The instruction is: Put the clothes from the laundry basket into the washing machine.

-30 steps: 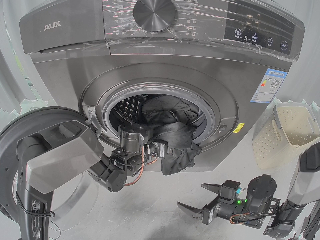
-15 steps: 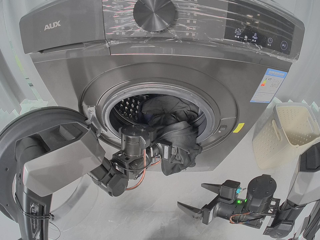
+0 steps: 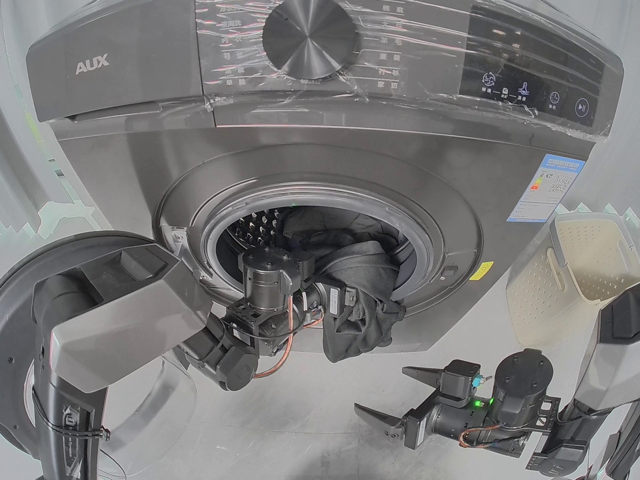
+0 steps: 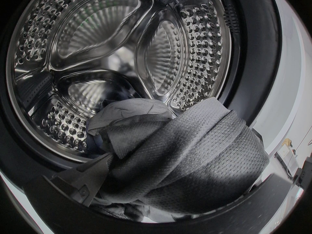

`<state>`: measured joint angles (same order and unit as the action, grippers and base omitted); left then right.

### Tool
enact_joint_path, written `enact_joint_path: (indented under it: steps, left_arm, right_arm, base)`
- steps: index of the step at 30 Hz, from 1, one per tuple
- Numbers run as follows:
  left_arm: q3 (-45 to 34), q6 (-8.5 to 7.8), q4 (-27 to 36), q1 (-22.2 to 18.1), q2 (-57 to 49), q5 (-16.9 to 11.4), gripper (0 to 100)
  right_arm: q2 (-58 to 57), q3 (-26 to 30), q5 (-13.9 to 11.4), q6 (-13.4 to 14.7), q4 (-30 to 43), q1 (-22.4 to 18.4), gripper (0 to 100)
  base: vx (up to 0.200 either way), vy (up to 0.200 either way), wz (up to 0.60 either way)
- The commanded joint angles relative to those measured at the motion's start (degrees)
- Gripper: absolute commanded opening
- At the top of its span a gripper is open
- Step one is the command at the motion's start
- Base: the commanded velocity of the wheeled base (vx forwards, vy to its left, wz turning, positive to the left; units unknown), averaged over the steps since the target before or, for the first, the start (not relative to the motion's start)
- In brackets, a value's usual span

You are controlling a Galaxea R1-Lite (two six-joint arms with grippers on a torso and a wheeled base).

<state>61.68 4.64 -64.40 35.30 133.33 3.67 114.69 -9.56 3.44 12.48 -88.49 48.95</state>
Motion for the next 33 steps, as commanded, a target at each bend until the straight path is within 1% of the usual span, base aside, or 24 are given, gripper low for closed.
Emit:
enact_joint_path:
  steps: [1, 4, 5, 7, 8, 9, 12, 13, 15, 19, 23, 26, 27, 31, 32, 33]
  left_arm:
    - [-0.07, -0.16, -0.2, -0.06, 0.44, 0.11, 100]
    - [0.1, -0.43, -1.16, -0.32, 1.06, 0.9, 100]
    - [1.07, -1.04, -1.34, -0.59, 1.94, 1.52, 100]
    - [5.2, -1.66, -1.69, -1.11, 3.17, 4.5, 100]
    - [7.49, -1.57, -2.13, -1.29, 3.87, 5.47, 100]
    - [9.33, -1.57, -2.75, -1.64, 4.75, 5.91, 100]
    - [11.97, -1.48, -3.45, -2.61, 5.63, 5.82, 100]
    - [12.85, -1.3, -3.45, -2.78, 5.89, 5.82, 100]
    - [16.63, -0.34, -3.89, -3.49, 7.38, 6.7, 100]
    - [21.02, 0.01, -4.15, -4.45, 9.23, 7.76, 100]
    - [23.04, 0.28, -4.59, -4.72, 10.9, 8.11, 100]
    - [25.59, 1.24, -4.68, -4.98, 12.13, 8.2, 100]
    - [26.65, 1.33, -4.59, -5.25, 12.66, 8.37, 100]
    - [31.22, 1.77, -4.5, -5.95, 14.42, 9.78, 100]
    - [33.06, 2.47, -4.42, -6.3, 14.94, 10.31, 100]
    - [33.24, 2.56, -4.33, -6.3, 14.94, 10.39, 100]
  right_arm:
    - [0.01, 0.07, -0.01, 0.0, -0.01, 0.1, 100]
    - [0.01, 0.07, -0.01, 0.0, -0.01, 0.27, 100]
    - [0.01, 0.07, 0.08, 0.0, -0.01, 0.27, 100]
    - [0.01, 0.07, 0.08, 0.0, -0.01, 0.27, 100]
    - [0.01, 0.07, 0.08, 0.0, -0.01, 0.27, 100]
    - [0.01, 0.07, 0.08, 0.0, -0.01, 0.36, 100]
    - [0.01, 0.07, 0.08, 0.0, -0.01, 0.36, 100]
    - [0.01, 0.07, 0.08, 0.0, -0.01, 0.36, 100]
    - [0.01, 0.07, 0.08, 0.0, -0.01, 0.36, 100]
    - [0.1, 0.24, 0.08, 0.0, -0.01, 0.54, 100]
    - [0.18, 0.24, 0.08, 0.0, -0.01, 0.54, 100]
    - [0.71, 0.24, 0.08, 0.0, -0.01, 0.63, 100]
    - [0.89, 0.24, 0.08, 0.09, -0.01, 0.63, 100]
    - [0.89, 0.24, 0.08, 0.09, -0.01, 0.63, 100]
    - [0.89, 0.24, 0.08, 0.09, -0.01, 0.63, 100]
    - [0.89, 0.24, 0.08, 0.09, -0.01, 0.63, 100]
  base:
    - [0.0, 0.0, 0.0]
    - [0.0, 0.0, 0.0]
    - [0.0, 0.0, 0.0]
    - [0.0, 0.0, 0.0]
    - [0.0, 0.0, 0.0]
    - [0.0, 0.0, 0.0]
    - [0.0, 0.0, 0.0]
    - [0.0, 0.0, 0.0]
    - [0.0, 0.0, 0.0]
    - [0.0, 0.0, 0.0]
    - [0.0, 0.0, 0.0]
    - [0.0, 0.0, 0.0]
    - [0.0, 0.0, 0.0]
    - [0.0, 0.0, 0.0]
    - [0.0, 0.0, 0.0]
    - [0.0, 0.0, 0.0]
